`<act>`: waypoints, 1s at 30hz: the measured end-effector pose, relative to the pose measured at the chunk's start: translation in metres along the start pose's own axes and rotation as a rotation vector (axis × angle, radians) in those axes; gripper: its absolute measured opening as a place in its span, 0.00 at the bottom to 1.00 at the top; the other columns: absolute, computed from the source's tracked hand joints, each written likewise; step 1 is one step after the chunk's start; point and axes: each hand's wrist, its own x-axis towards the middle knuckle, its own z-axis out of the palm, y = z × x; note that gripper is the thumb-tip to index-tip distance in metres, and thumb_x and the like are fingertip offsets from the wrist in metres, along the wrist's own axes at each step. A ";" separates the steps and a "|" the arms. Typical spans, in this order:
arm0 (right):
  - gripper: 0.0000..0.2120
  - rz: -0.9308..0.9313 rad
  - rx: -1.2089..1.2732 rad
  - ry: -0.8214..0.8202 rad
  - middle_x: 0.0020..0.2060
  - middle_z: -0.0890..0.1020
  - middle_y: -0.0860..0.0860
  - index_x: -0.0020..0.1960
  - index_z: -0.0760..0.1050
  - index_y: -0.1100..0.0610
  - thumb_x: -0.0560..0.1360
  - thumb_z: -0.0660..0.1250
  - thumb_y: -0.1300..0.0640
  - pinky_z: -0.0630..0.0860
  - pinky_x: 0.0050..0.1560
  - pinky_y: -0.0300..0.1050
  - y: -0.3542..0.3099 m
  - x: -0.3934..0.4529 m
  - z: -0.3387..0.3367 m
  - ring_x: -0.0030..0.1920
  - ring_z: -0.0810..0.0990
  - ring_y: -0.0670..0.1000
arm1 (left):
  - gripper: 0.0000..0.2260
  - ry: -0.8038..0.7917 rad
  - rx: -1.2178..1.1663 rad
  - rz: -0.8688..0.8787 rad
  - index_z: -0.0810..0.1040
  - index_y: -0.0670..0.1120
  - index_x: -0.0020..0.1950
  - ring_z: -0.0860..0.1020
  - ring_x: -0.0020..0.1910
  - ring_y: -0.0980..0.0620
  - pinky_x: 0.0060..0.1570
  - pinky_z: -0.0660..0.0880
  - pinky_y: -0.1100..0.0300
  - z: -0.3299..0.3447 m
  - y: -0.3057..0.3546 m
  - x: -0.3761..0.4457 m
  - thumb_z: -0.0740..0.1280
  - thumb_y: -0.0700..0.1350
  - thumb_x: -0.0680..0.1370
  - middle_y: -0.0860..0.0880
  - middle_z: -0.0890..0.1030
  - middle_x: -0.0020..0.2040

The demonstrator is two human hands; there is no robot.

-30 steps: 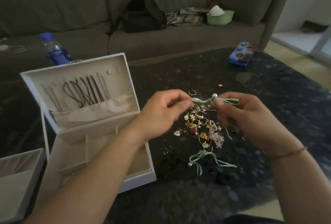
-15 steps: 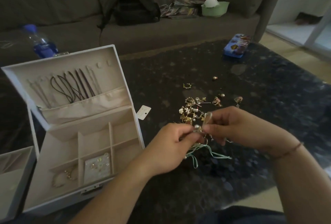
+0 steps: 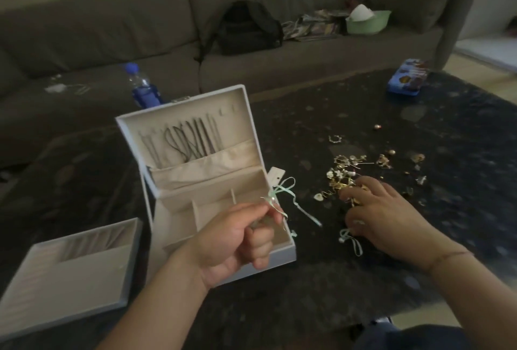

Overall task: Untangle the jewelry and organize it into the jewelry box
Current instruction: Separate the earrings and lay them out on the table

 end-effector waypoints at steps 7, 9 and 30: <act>0.06 0.137 0.359 -0.078 0.36 0.79 0.41 0.43 0.74 0.41 0.76 0.69 0.48 0.70 0.39 0.32 -0.052 0.004 -0.047 0.39 0.77 0.38 | 0.17 0.205 0.466 0.035 0.78 0.42 0.43 0.67 0.28 0.54 0.33 0.69 0.61 -0.021 0.003 -0.026 0.56 0.47 0.85 0.50 0.71 0.29; 0.07 0.142 0.397 -0.122 0.35 0.78 0.42 0.46 0.72 0.41 0.75 0.70 0.50 0.69 0.37 0.32 -0.069 0.012 -0.060 0.36 0.76 0.38 | 0.17 0.236 0.563 0.053 0.79 0.41 0.41 0.70 0.29 0.53 0.32 0.71 0.62 -0.022 0.007 -0.029 0.58 0.45 0.85 0.49 0.73 0.29; 0.07 -0.034 0.495 -0.295 0.31 0.84 0.47 0.43 0.81 0.52 0.78 0.67 0.53 0.72 0.33 0.29 -0.164 0.068 -0.156 0.31 0.83 0.42 | 0.11 0.444 0.836 0.730 0.75 0.60 0.41 0.76 0.36 0.57 0.38 0.74 0.54 -0.052 -0.009 -0.049 0.60 0.52 0.83 0.59 0.76 0.35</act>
